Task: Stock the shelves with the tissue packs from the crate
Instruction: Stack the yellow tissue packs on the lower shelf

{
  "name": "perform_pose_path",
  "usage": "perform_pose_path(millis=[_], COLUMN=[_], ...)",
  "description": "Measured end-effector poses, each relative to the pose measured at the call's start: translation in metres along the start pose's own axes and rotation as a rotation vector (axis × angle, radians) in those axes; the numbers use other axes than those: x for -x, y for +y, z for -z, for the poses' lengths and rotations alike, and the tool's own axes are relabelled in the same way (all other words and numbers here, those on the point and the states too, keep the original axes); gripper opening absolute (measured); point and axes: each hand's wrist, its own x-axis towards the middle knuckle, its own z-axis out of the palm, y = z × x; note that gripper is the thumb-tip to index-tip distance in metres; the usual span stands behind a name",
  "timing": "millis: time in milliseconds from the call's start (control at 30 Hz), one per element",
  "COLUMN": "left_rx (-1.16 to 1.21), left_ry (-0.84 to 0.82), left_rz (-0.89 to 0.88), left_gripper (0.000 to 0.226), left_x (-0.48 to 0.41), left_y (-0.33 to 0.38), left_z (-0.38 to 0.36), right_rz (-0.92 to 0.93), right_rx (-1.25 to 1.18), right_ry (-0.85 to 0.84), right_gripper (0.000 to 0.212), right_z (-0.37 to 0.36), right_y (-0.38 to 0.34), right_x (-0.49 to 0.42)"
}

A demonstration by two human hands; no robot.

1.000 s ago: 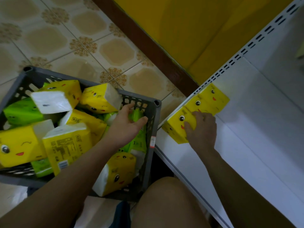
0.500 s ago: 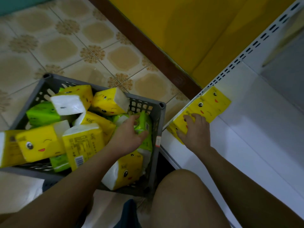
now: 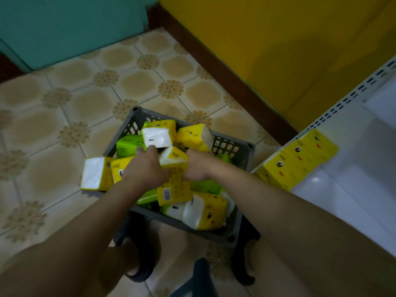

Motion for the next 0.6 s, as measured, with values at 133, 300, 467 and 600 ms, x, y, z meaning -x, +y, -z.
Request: perform_pose_path(millis=[133, 300, 467, 600], left_rx=[0.301, 0.851, 1.588, 1.663], left_ry=[-0.296, -0.137, -0.363, -0.353], left_rz=[0.067, 0.344, 0.56, 0.564], left_gripper=[0.087, 0.087, 0.088, 0.065], left_x=[0.012, 0.016, 0.028, 0.052], left_y=[-0.02, -0.005, -0.017, -0.012], left_z=[-0.037, -0.039, 0.018, 0.042], right_rz=[-0.084, -0.254, 0.009, 0.143], right_rx=[-0.588, -1.103, -0.875, -0.929], right_ry=[0.022, 0.047, 0.272, 0.313], right_gripper=[0.058, 0.046, 0.025, 0.01], right_z=[-0.029, -0.03, -0.008, -0.012], right_y=[-0.001, -0.012, -0.013, -0.011], right_x=[-0.004, 0.005, 0.03, 0.073])
